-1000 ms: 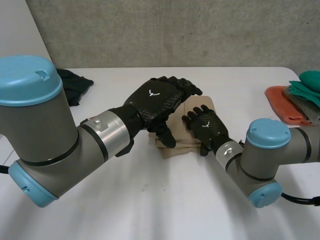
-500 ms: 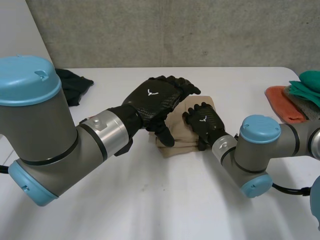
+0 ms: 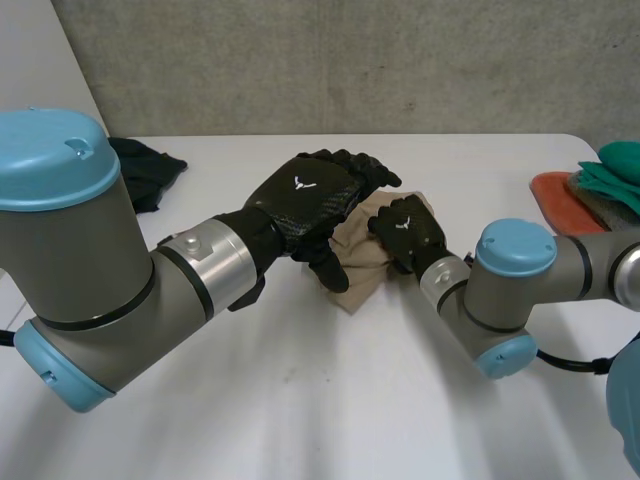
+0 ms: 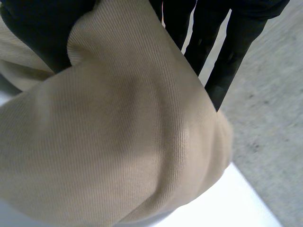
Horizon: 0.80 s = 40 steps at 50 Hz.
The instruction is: Fold the laundry.
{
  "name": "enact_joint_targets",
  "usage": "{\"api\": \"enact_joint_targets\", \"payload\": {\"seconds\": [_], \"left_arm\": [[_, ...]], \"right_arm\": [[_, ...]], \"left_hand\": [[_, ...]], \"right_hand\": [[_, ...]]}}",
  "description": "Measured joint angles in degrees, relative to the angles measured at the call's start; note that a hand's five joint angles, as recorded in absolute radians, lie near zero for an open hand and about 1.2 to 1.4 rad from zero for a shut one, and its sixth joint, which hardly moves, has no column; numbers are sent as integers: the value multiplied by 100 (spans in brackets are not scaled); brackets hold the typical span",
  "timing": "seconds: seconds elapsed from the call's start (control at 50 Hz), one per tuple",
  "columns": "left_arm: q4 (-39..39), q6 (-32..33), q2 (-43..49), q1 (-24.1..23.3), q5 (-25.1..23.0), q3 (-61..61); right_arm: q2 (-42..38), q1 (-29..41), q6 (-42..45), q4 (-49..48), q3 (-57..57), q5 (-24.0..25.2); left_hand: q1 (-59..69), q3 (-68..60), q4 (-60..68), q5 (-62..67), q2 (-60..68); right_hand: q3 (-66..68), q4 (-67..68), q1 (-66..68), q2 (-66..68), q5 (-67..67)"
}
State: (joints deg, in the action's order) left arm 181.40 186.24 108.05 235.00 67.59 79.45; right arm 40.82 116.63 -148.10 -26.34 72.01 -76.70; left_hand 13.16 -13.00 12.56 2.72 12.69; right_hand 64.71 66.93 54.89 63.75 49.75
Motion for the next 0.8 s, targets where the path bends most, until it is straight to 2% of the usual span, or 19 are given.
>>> {"api": "enact_joint_targets", "payload": {"seconds": [0.18,0.3,0.42,0.54,0.66,0.8], "left_arm": [[3,-3,-107,67,8,-20],[12,-8,-238,89,-13,-49],[70,-15,-290,77,-31,-70],[141,-18,-297,58,-36,-68],[153,-18,-295,57,-39,-55],[151,-18,-294,39,-38,-49]], "right_arm": [[646,-214,46,-197,-203,290],[1192,-1022,-71,-426,-491,1303],[1405,-1880,-506,-455,-966,1867],[1446,-3213,-2037,-577,-1688,2449],[1045,-4258,-3536,-1184,-2283,2726],[434,-4933,-4318,-2045,-2310,2964]], "left_hand": [[0,0,0,0,0],[0,0,0,0,0],[0,0,0,0,0],[0,0,0,0,0],[0,0,0,0,0],[0,0,0,0,0]], "right_hand": [[1,162,0,0,299],[67,179,0,82,345],[145,191,0,152,391],[188,192,0,168,391],[192,193,0,168,392],[192,197,0,168,435]]}}
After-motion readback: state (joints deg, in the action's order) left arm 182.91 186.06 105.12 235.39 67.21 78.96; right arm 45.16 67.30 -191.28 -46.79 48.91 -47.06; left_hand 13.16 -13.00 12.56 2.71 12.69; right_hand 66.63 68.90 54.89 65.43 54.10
